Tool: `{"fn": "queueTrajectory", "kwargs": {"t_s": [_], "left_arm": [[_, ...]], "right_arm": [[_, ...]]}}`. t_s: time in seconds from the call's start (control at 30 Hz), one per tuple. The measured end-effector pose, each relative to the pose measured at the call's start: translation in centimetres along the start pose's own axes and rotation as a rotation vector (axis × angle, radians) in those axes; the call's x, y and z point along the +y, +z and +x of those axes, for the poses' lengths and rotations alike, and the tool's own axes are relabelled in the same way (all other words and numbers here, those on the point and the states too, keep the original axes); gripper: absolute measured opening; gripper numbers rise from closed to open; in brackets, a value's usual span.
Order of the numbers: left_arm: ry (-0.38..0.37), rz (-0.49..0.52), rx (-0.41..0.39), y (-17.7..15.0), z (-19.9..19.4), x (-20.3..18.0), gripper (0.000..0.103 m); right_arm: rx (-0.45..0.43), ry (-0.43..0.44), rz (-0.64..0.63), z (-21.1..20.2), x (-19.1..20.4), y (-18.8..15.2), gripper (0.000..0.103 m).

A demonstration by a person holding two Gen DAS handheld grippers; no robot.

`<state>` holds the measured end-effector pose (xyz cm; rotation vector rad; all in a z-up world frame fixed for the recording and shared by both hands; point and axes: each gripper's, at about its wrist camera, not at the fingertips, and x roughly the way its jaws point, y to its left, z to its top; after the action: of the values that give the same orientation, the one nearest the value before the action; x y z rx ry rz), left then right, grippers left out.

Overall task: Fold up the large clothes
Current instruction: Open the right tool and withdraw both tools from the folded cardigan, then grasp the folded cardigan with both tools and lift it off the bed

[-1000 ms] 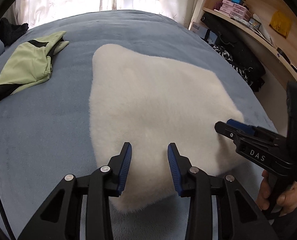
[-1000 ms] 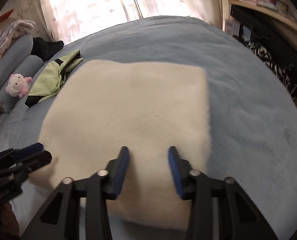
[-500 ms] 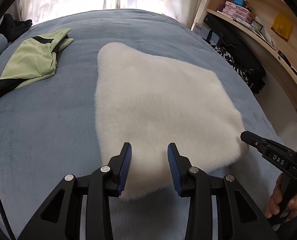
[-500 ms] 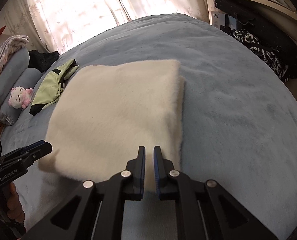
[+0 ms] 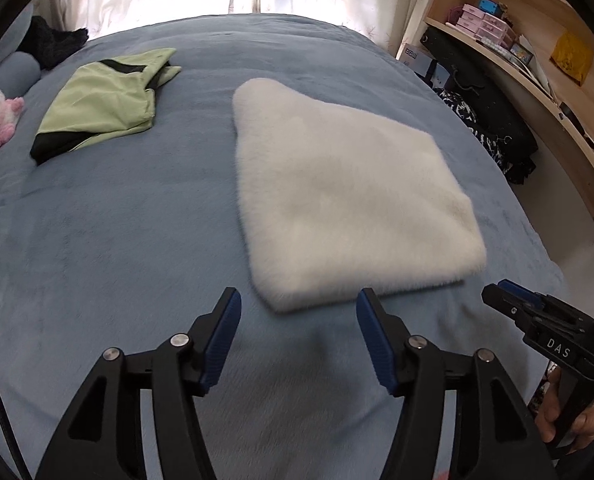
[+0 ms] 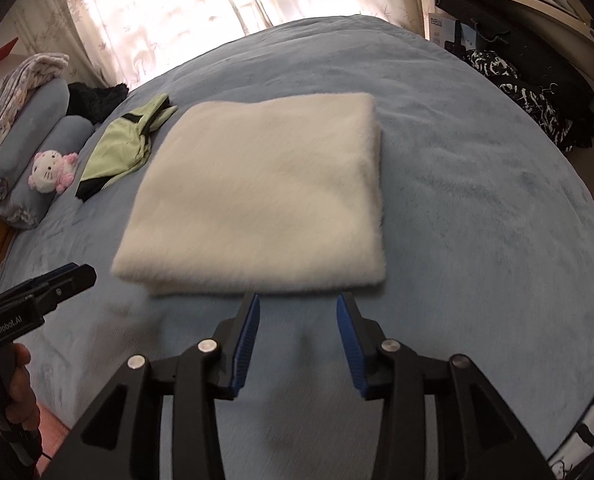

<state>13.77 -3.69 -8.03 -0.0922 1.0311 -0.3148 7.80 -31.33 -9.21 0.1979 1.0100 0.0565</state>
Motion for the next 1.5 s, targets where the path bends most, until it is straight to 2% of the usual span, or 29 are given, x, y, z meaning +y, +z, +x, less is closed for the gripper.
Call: {"fn": "queueTrajectory", "kwargs": {"t_s": [0.17,0.23,0.27,0.37,0.5,0.6,0.77,0.83,1.1,1.17,1.3,1.37,1.5], "left_arm": [[-0.022,-0.033,0.022,-0.1,-1.4,1.4,0.059],[-0.042,-0.025,0.021,0.2,-2.0,1.8,0.059],[-0.046,-0.021,0.022,0.3,-2.2,1.9,0.063],[-0.094,-0.027,0.039,1.1,-2.5,2.5,0.082],[-0.173,-0.085,0.064,2.9,-1.9,3.9,0.083],[-0.203,-0.144,0.063,4.4,-0.6,5.2,0.083],[-0.223,-0.167,0.119,6.5,4.0,5.7,0.083],[-0.235,-0.167,0.15,7.1,6.1,5.6,0.083],[-0.287,-0.148,0.235,8.4,13.6,4.8,0.083],[-0.326,-0.164,0.246,8.5,14.7,4.8,0.088],[-0.36,-0.159,0.245,8.6,16.4,4.6,0.095],[-0.378,-0.168,0.251,8.5,17.2,4.5,0.1],[-0.413,-0.178,0.247,8.2,18.7,4.1,0.103]], "right_arm": [[-0.012,-0.013,-0.03,-1.6,0.8,0.1,0.067],[-0.023,-0.01,-0.031,-2.4,0.7,0.7,0.068],[-0.025,-0.002,-0.035,-2.7,0.6,1.1,0.068],[-0.022,0.014,-0.034,-3.4,0.1,2.6,0.068],[-0.001,0.023,0.008,-3.5,-1.5,5.1,0.068],[0.019,0.043,0.075,-2.6,-3.1,7.2,0.069],[0.099,0.097,0.098,1.7,-5.5,10.0,0.071],[0.147,0.147,0.115,4.2,-6.4,10.7,0.071],[0.274,0.263,0.139,12.8,-8.1,11.5,0.071],[0.285,0.306,0.158,14.2,-8.5,11.5,0.079],[0.298,0.396,0.184,16.2,-8.8,11.4,0.087],[0.299,0.438,0.203,17.1,-8.9,11.3,0.094],[0.282,0.453,0.185,17.8,-8.1,11.5,0.102]]}}
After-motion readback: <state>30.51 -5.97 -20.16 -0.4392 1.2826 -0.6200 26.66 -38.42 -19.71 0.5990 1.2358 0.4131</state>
